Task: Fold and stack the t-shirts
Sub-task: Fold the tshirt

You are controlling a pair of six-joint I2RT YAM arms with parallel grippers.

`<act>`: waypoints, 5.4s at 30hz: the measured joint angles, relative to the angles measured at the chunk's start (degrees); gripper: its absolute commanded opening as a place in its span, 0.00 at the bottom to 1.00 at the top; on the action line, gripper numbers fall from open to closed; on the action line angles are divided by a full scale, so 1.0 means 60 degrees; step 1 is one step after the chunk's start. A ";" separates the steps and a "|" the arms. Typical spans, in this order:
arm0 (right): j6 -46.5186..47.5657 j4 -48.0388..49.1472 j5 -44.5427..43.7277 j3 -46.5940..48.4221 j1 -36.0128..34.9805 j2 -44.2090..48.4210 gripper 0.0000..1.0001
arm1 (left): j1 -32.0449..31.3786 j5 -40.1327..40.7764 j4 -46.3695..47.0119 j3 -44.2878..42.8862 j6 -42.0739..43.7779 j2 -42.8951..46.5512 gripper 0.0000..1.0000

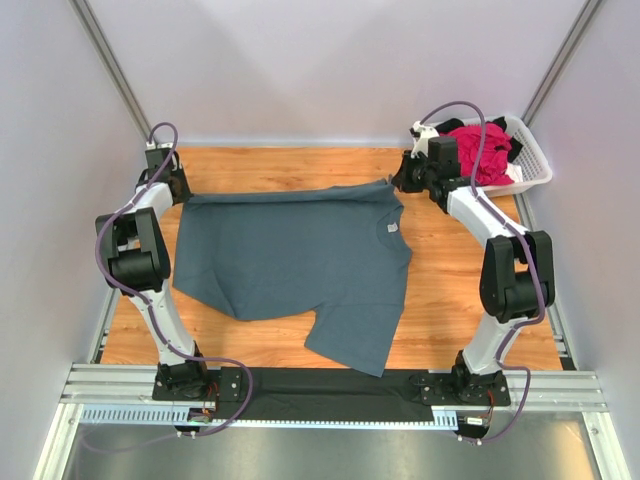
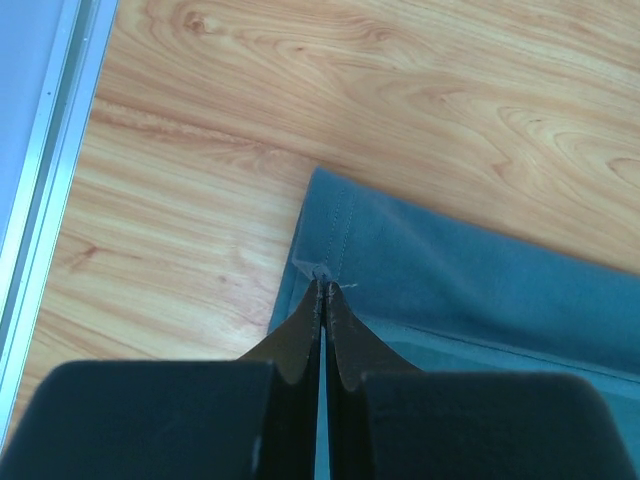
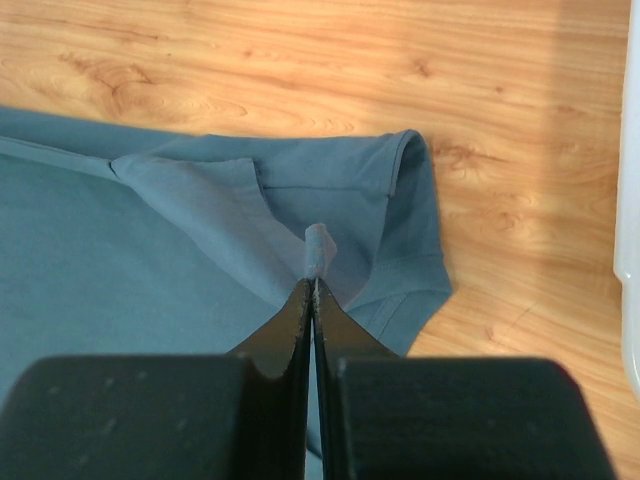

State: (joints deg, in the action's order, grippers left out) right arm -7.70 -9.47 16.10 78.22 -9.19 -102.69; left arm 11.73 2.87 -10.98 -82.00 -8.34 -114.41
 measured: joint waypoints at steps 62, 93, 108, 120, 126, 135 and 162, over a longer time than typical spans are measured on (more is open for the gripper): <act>0.0951 -0.2178 0.0127 -0.0878 -0.0047 0.0175 0.06 | 0.0004 -0.0102 -0.0597 0.1264 0.0721 0.1118 0.43; -0.0605 -0.2601 -0.0845 0.3315 -0.1770 -0.3253 0.71 | -0.2834 -0.0601 -0.1960 -0.0146 -0.2014 0.2149 0.85; -0.1093 -0.2718 -0.1093 0.4415 -0.1840 -0.4462 0.52 | -0.3191 -0.0648 -0.2080 0.0168 -0.2320 0.2055 0.84; -0.1257 -0.2703 -0.1060 0.4819 -0.2073 -0.5085 0.33 | -0.3191 -0.0648 -0.2087 0.0168 -0.2317 0.1872 0.84; -0.1209 -0.2761 -0.1071 0.4889 -0.2091 -0.5246 0.00 | -0.3191 -0.0648 -0.2138 0.0168 -0.2313 0.1767 0.84; -0.1206 -0.2922 -0.1067 0.4951 -0.2102 -0.5169 0.00 | -0.3191 -0.0652 -0.2266 0.0157 -0.2320 0.1701 0.84; -0.1468 -0.3690 -0.0175 0.2572 -0.3242 -0.3013 0.00 | -0.3191 -0.0725 -0.2280 -0.0208 -0.2608 0.0474 0.82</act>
State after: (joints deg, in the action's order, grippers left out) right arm -16.51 -31.62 15.05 93.65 -28.64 -120.77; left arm -7.42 -1.48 -24.67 -83.24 -23.99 -111.57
